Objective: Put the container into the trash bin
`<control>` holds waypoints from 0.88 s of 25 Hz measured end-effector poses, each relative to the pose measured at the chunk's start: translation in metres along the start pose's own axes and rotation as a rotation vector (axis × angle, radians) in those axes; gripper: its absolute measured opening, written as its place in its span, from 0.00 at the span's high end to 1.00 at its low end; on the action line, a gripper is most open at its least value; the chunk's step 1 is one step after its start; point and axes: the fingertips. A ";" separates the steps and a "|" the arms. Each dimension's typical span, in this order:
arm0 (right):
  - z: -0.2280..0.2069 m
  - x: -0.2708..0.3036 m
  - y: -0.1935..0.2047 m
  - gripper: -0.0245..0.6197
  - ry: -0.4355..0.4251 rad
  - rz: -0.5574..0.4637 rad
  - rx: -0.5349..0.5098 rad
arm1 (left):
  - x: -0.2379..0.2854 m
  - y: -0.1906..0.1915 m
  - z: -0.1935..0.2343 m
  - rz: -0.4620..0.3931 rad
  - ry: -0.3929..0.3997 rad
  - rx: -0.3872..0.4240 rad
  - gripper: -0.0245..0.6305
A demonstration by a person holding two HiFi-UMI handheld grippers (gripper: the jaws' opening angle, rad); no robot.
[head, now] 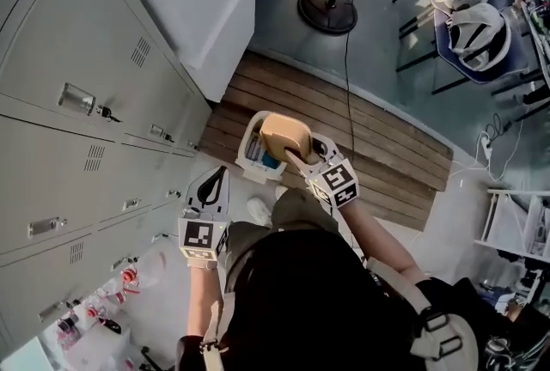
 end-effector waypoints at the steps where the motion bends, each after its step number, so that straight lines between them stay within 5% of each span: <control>1: -0.002 0.006 0.005 0.61 -0.012 0.017 -0.006 | 0.001 0.000 0.002 0.004 -0.009 -0.002 0.95; 22: -0.020 0.095 0.111 0.61 -0.198 0.236 -0.012 | -0.004 0.053 0.010 0.173 -0.201 -0.106 0.95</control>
Point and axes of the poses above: the fingertips, and each gripper's own axes: x forward along the fingers, z to its left, y out of its underside, and after that the axes turned 1 degree about -x, right-handed
